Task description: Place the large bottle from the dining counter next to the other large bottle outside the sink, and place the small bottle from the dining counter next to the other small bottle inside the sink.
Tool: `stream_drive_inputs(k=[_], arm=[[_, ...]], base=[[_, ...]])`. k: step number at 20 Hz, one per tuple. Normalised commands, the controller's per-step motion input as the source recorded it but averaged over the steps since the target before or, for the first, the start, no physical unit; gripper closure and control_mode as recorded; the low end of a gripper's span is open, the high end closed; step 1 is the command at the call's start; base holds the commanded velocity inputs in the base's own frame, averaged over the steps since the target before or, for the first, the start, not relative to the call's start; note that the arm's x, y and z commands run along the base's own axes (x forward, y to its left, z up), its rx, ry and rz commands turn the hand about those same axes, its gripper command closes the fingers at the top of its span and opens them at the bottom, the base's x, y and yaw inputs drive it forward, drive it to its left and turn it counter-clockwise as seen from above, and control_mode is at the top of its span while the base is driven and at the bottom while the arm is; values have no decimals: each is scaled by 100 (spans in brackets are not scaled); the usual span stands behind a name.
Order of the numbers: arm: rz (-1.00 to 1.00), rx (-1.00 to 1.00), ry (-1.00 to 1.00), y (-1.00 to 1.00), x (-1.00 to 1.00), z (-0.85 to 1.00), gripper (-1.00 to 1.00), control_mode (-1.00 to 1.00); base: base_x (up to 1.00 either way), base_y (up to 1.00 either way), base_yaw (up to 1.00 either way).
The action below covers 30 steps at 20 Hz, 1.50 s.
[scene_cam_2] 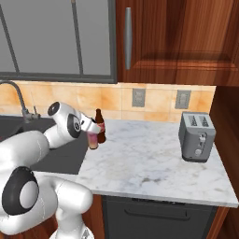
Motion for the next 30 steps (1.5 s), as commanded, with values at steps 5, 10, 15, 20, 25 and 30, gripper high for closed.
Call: stream_drive_inputs(k=[5, 10, 15, 20, 25, 30], arm=[[-4, -1, 0, 0, 19, -21, 100, -100], [-4, -1, 0, 0, 19, -22, 100, -100], [-4, -1, 0, 0, 26, -16, 100, -100], [-4, 0, 0, 0, 26, -13, 100, -100], [-5, 0, 0, 0, 17, -19, 100, -100], [-4, 1, 1, -2, 3, -29, 100, -100]], base=[[0, 0, 0], [0, 0, 0], [0, 0, 0], [0, 0, 0], [0, 0, 0], [0, 0, 0]])
